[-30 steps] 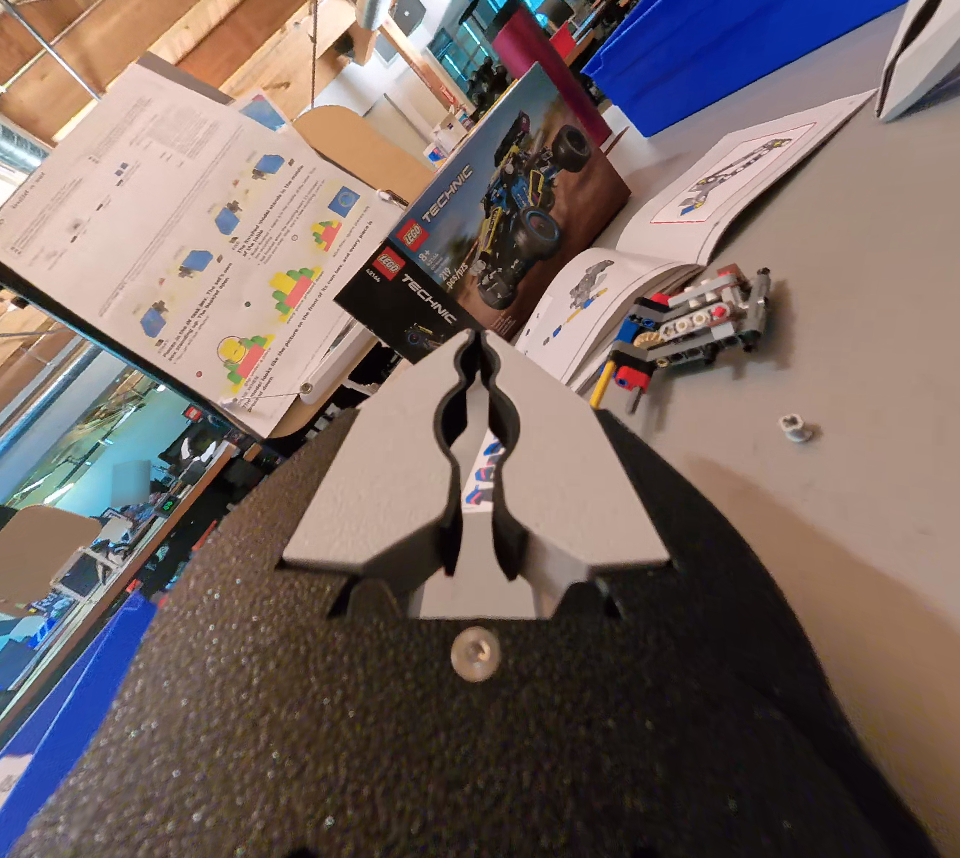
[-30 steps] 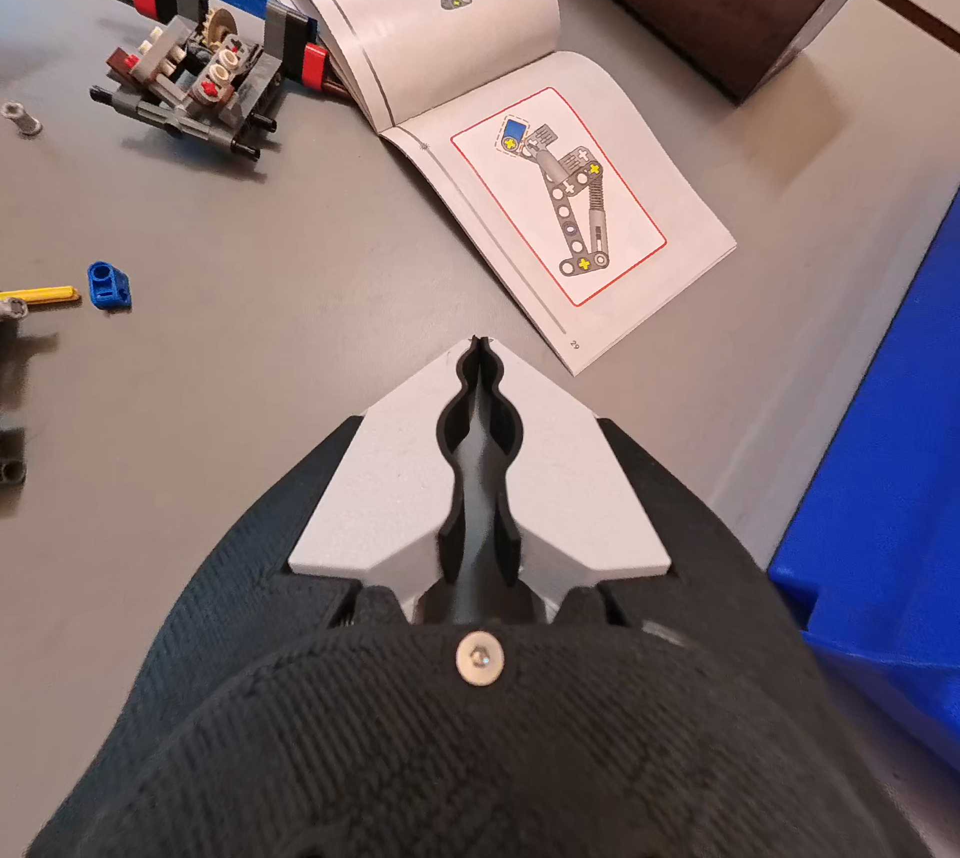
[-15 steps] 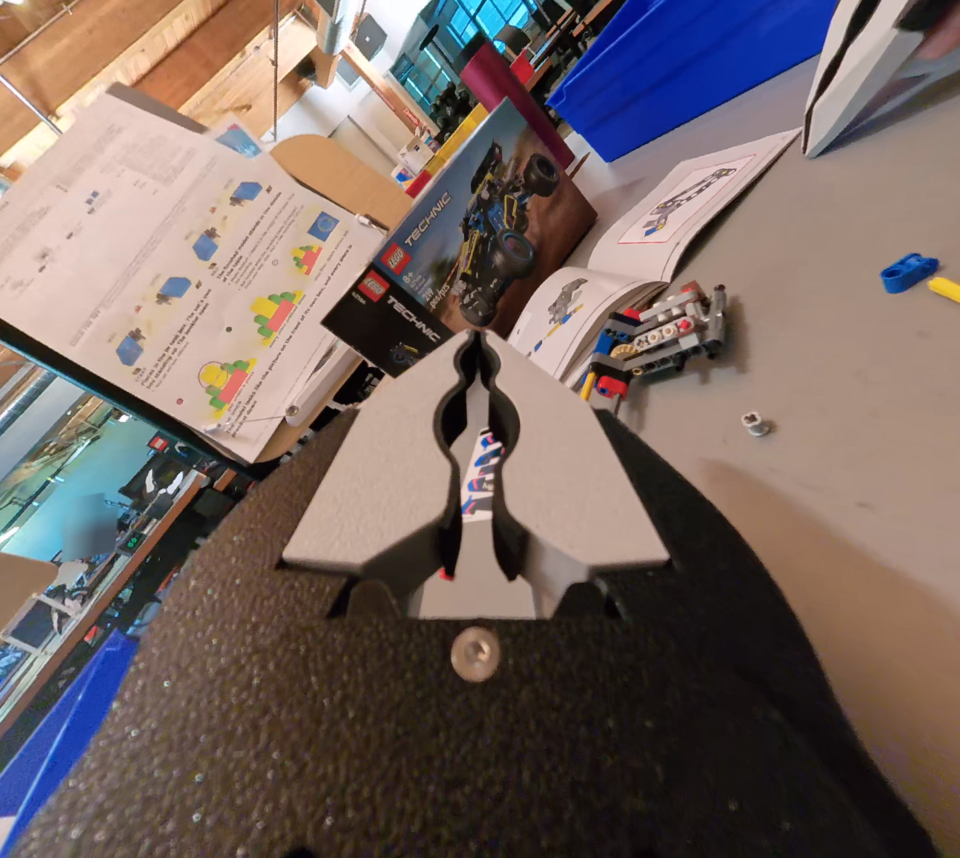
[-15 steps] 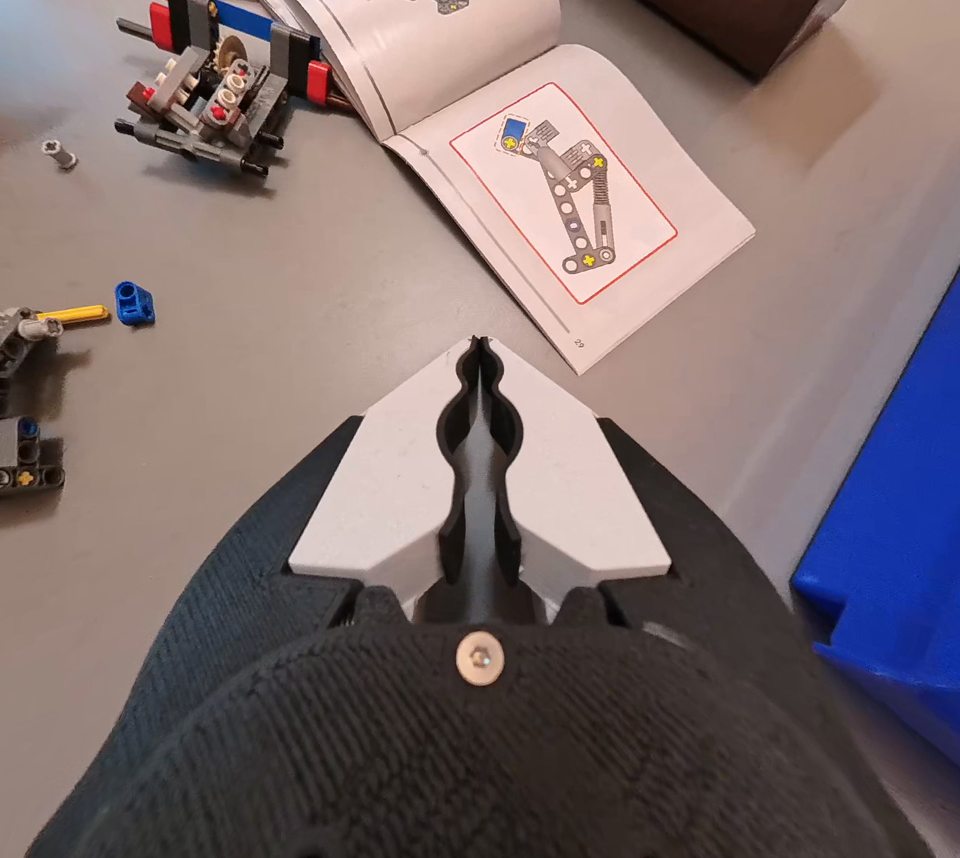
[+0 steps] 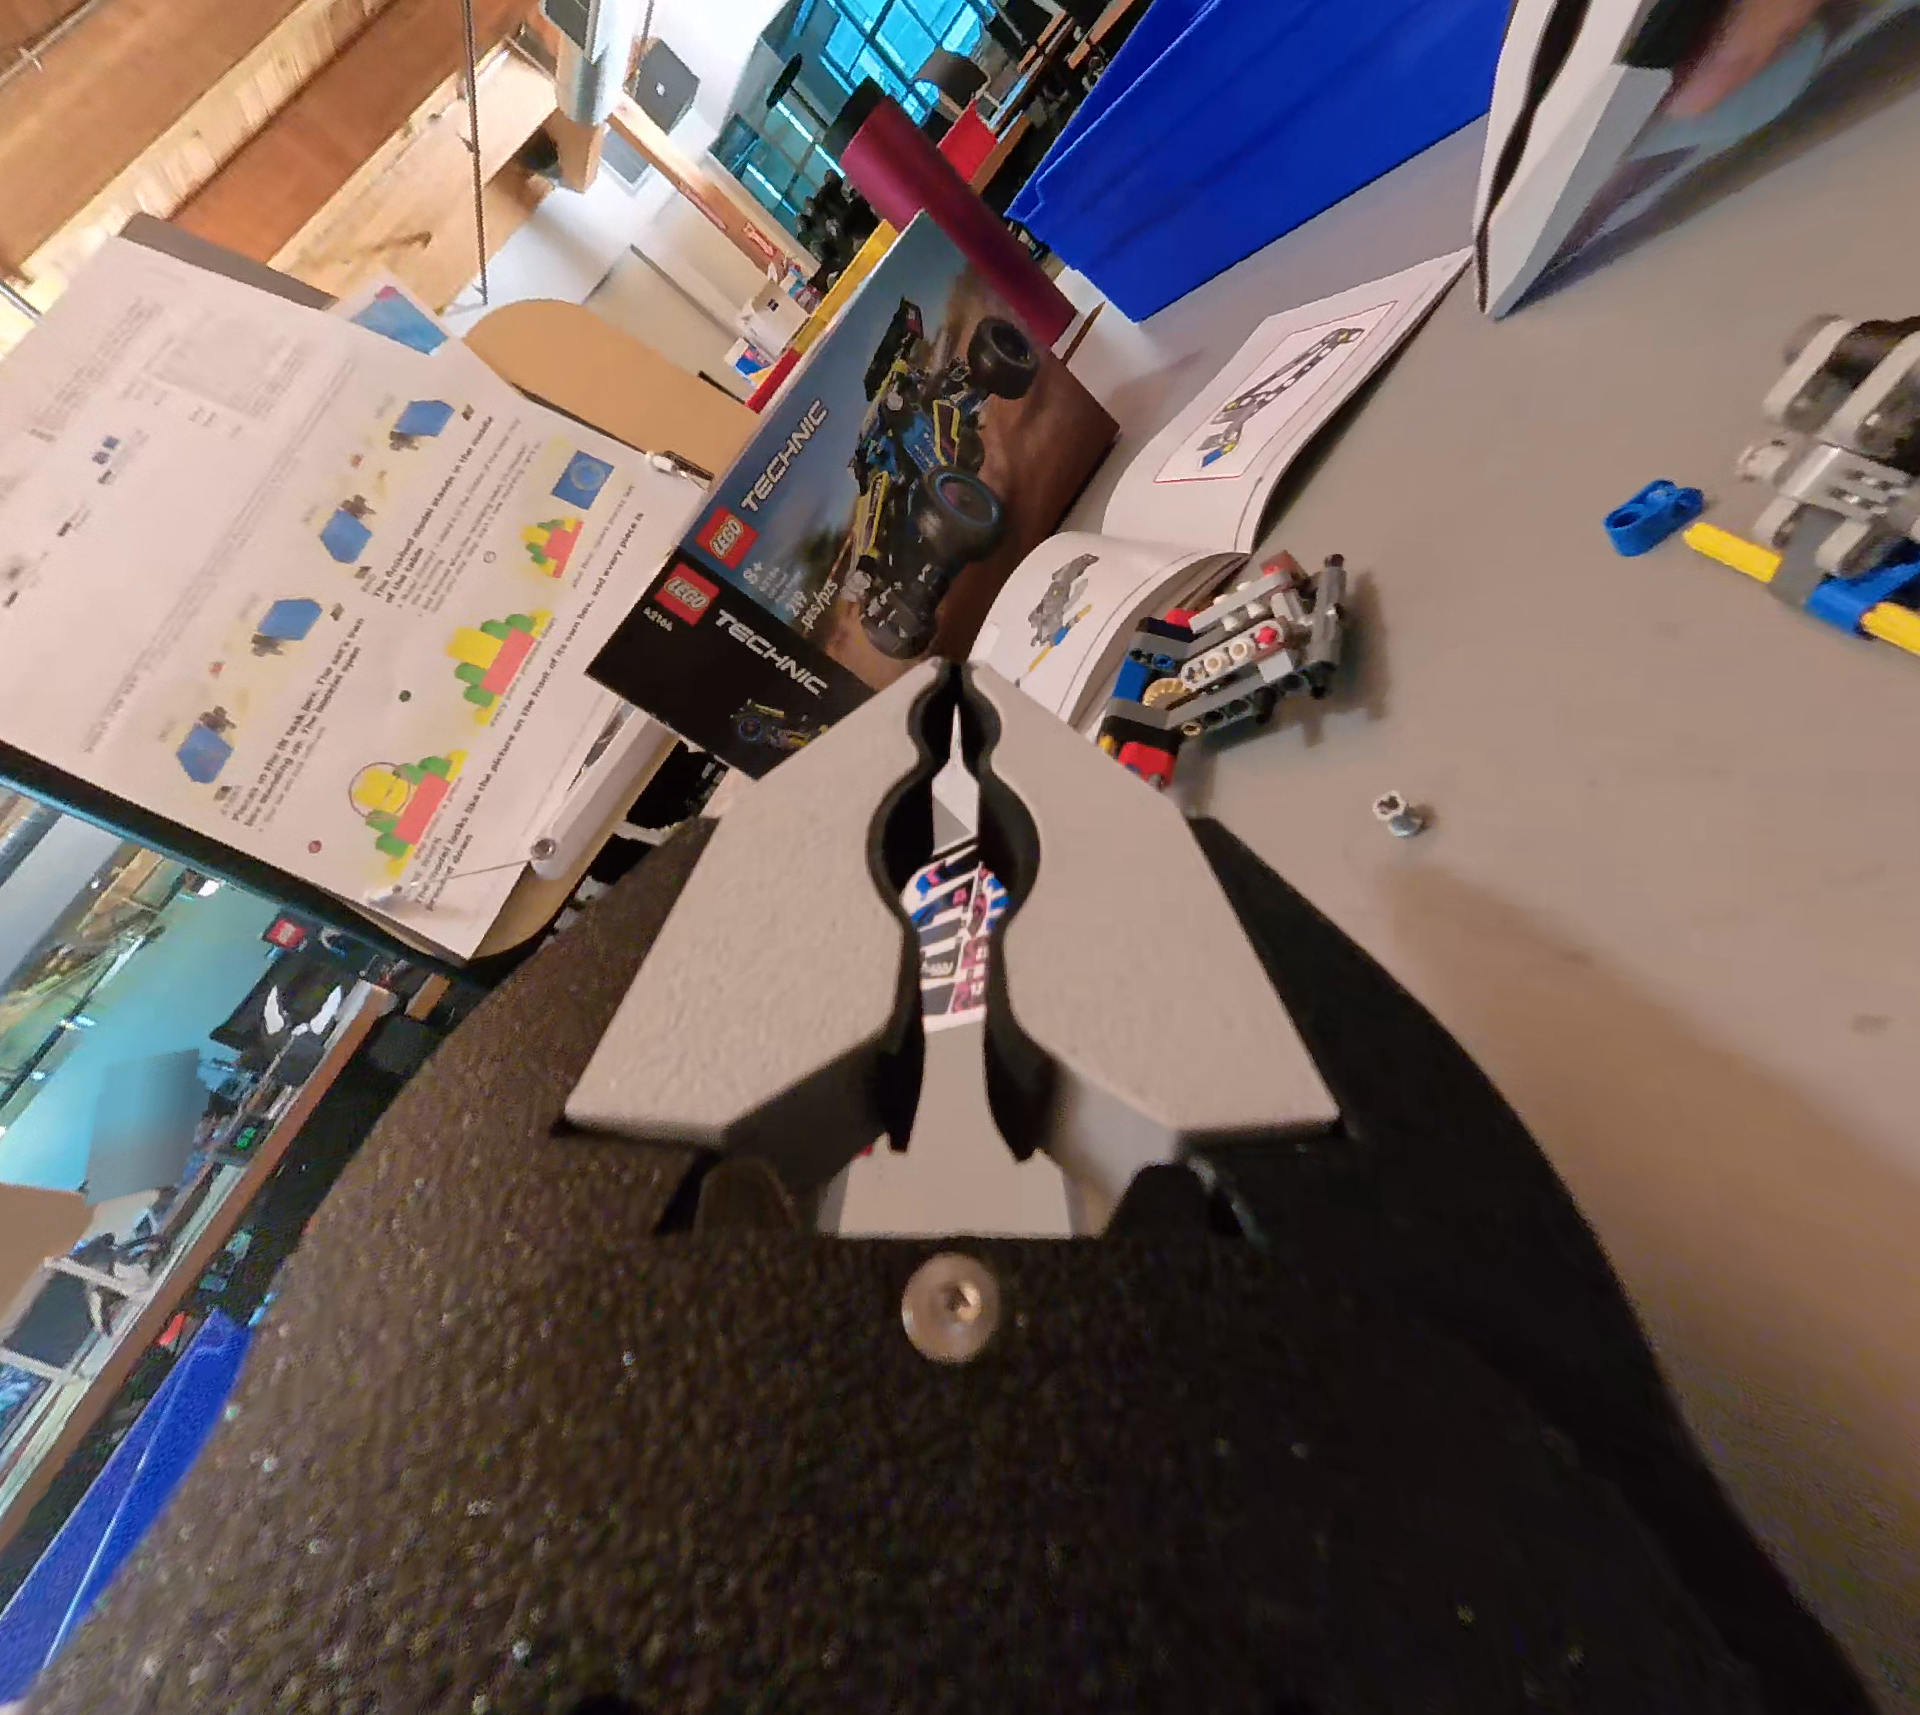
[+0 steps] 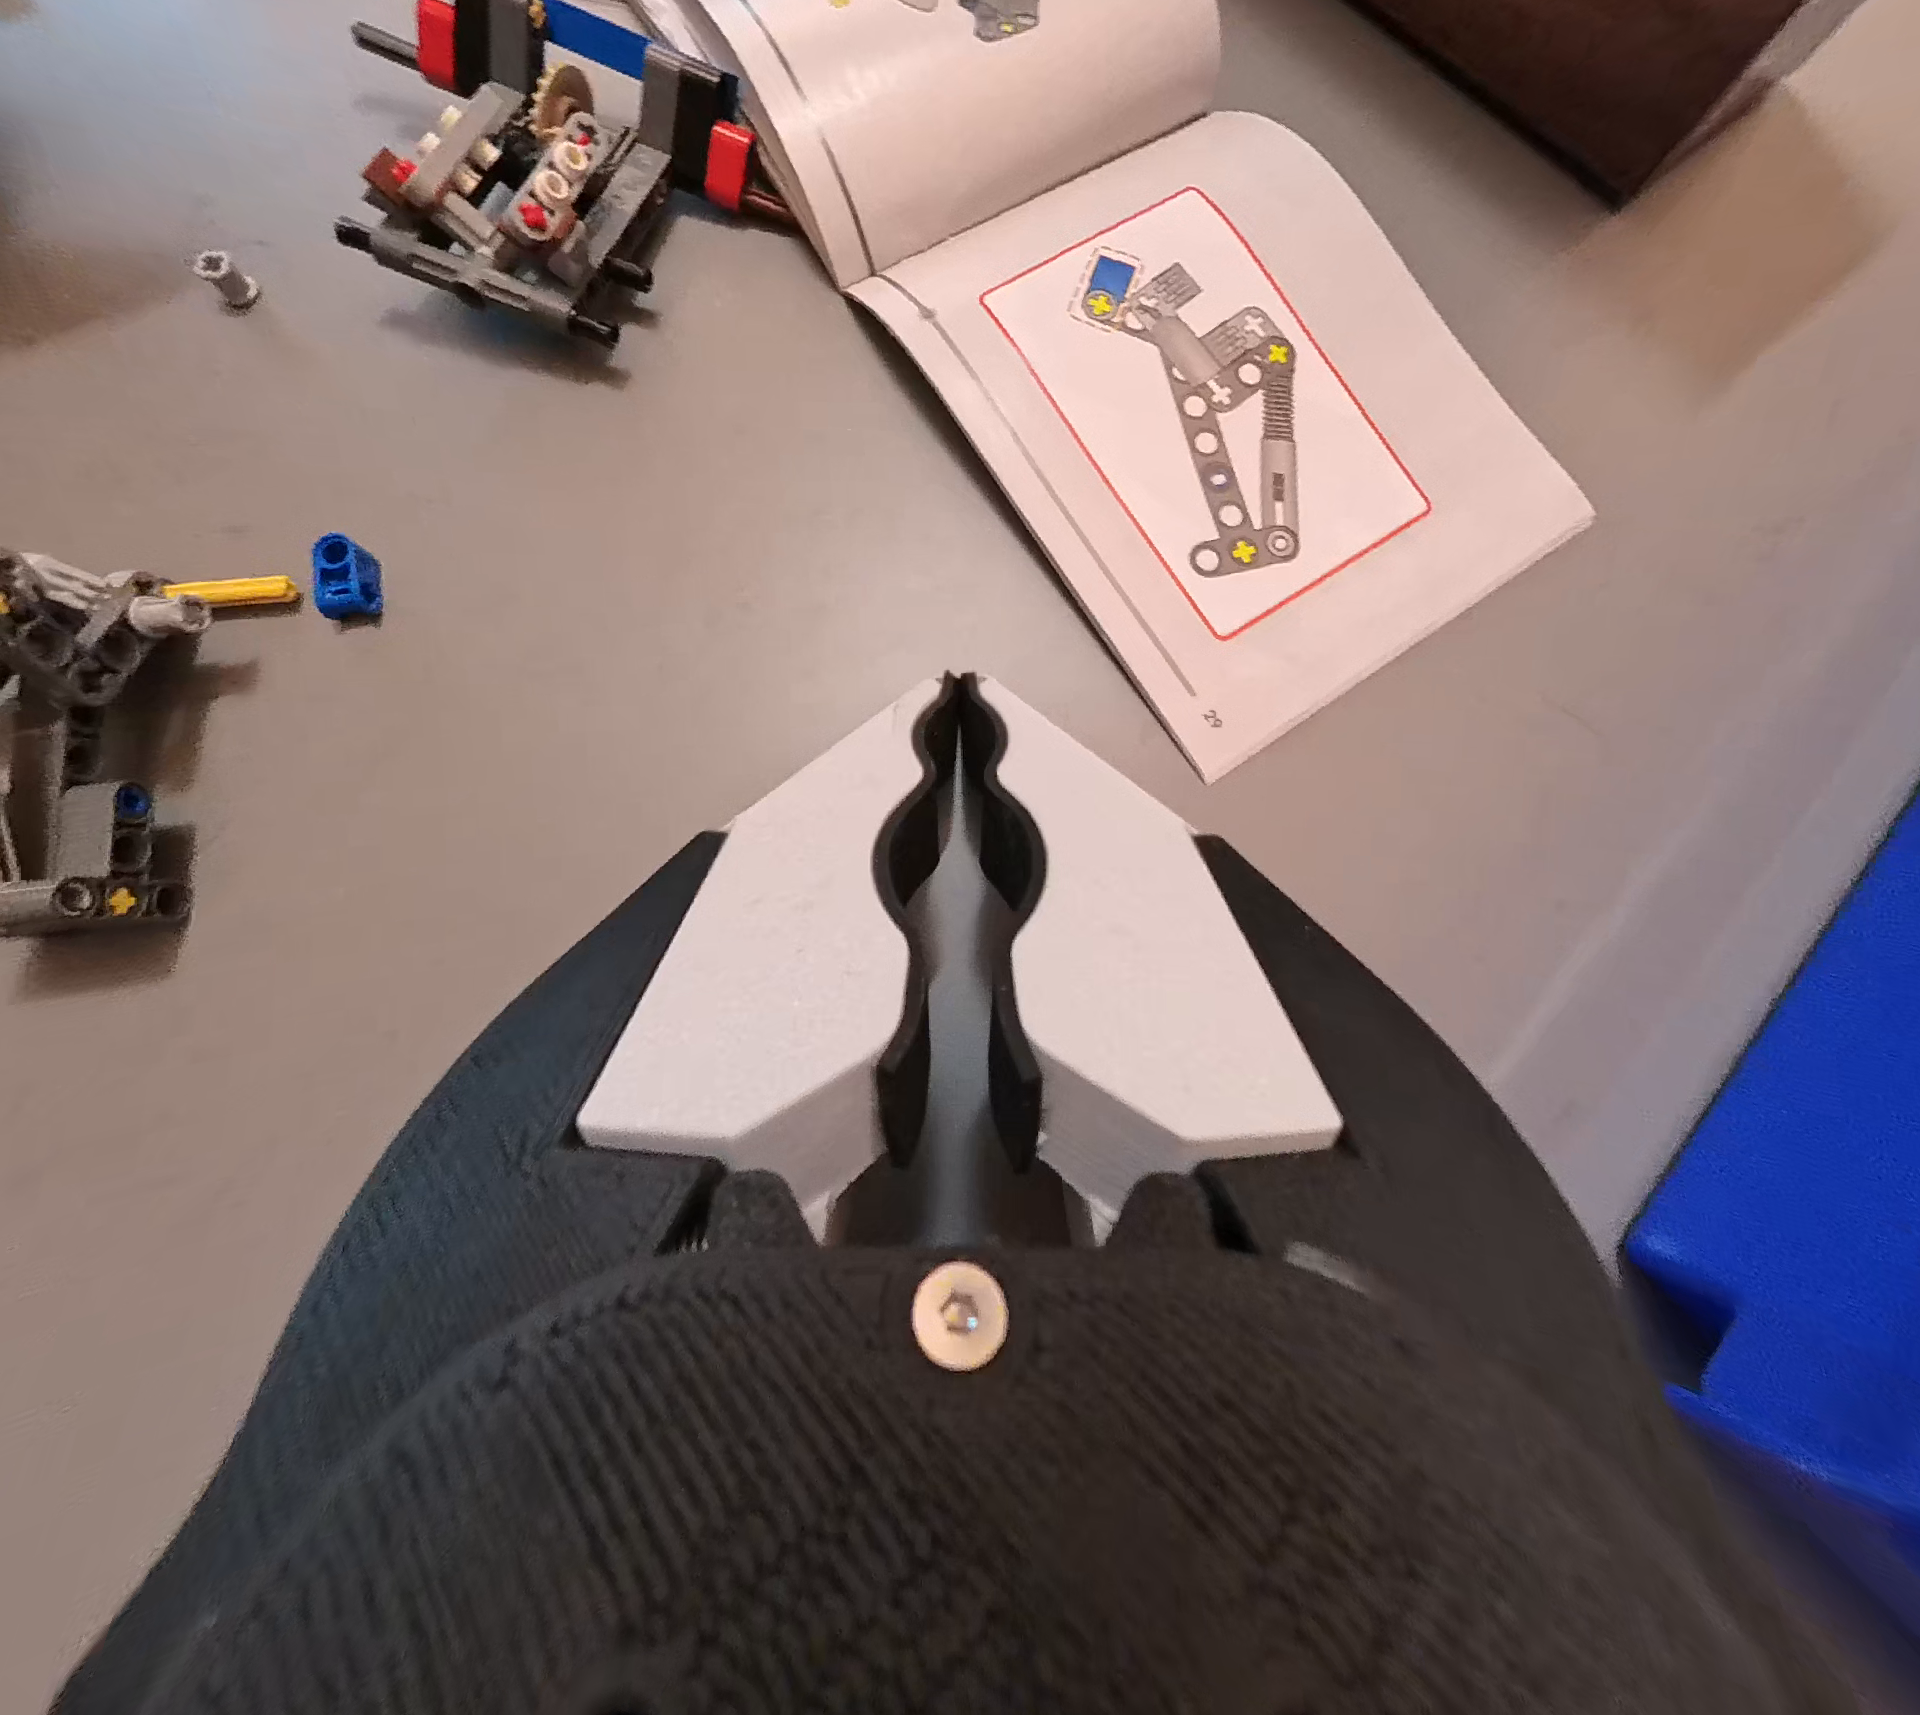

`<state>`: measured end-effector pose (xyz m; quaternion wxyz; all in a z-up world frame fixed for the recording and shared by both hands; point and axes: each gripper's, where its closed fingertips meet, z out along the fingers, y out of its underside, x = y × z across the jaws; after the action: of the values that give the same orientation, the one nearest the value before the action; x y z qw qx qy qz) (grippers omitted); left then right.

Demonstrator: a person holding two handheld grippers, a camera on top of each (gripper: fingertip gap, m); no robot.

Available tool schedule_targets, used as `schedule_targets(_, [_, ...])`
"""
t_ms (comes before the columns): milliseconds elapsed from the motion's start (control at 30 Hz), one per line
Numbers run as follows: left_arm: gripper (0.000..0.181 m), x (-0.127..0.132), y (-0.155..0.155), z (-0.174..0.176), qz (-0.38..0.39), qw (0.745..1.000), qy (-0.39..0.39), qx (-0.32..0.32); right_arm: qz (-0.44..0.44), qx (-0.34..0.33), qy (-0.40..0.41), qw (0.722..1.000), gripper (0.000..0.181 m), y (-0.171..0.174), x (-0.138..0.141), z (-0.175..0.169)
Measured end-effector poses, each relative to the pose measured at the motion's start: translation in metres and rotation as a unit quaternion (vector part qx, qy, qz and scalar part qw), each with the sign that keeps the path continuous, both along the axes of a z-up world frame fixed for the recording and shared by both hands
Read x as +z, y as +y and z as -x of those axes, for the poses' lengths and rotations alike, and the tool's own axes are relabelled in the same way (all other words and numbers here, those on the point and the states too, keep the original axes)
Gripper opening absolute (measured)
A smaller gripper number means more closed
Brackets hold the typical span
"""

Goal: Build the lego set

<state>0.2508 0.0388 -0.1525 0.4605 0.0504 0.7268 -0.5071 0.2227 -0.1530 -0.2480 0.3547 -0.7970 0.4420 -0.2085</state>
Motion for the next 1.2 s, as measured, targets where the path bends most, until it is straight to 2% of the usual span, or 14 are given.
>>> schedule_targets(33, [0.000, -0.001, 0.001, -0.001, -0.001, 1.000, 0.000, 0.003, -0.005, 0.002, 0.003, 1.000, 0.000, 0.000, 0.000, 0.000])
schedule_targets(233, [0.000, -0.014, -0.002, -0.007, -0.018, 0.999, 0.029, 0.005, -0.035, 0.061, 0.021, 0.997, 0.008, 0.015, 0.001, 0.007])
schedule_targets(400, [0.000, -0.015, 0.000, -0.011, -0.031, 0.999, 0.024, 0.030, -0.028, 0.085, 0.018, 0.996, 0.013, 0.020, 0.001, 0.009])
schedule_targets(600, [0.000, -0.018, 0.003, -0.009, -0.040, 0.999, 0.017, 0.027, -0.002, 0.118, -0.001, 0.993, 0.024, 0.026, 0.001, 0.017])
schedule_targets(667, [0.000, -0.016, 0.006, -0.008, -0.037, 0.999, 0.009, 0.027, 0.010, 0.159, -0.018, 0.987, 0.018, 0.038, 0.004, 0.026])
schedule_targets(767, [0.000, -0.014, 0.007, -0.007, -0.031, 0.999, 0.011, 0.023, 0.022, 0.213, -0.039, 0.976, 0.019, 0.062, 0.011, 0.037])
schedule_targets(967, [0.000, -0.014, 0.006, -0.006, -0.036, 0.999, 0.004, 0.021, -0.010, 0.264, -0.002, 0.965, 0.019, 0.092, 0.009, 0.045])
schedule_targets(1033, [0.000, -0.013, 0.007, -0.006, -0.036, 0.999, 0.004, 0.021, 0.010, 0.266, 0.008, 0.964, 0.022, 0.092, 0.001, 0.046])
schedule_targets(1200, [0.000, -0.013, 0.006, -0.005, -0.035, 0.999, 0.006, 0.018, -0.023, 0.244, 0.002, 0.970, 0.026, 0.091, 0.017, 0.053])
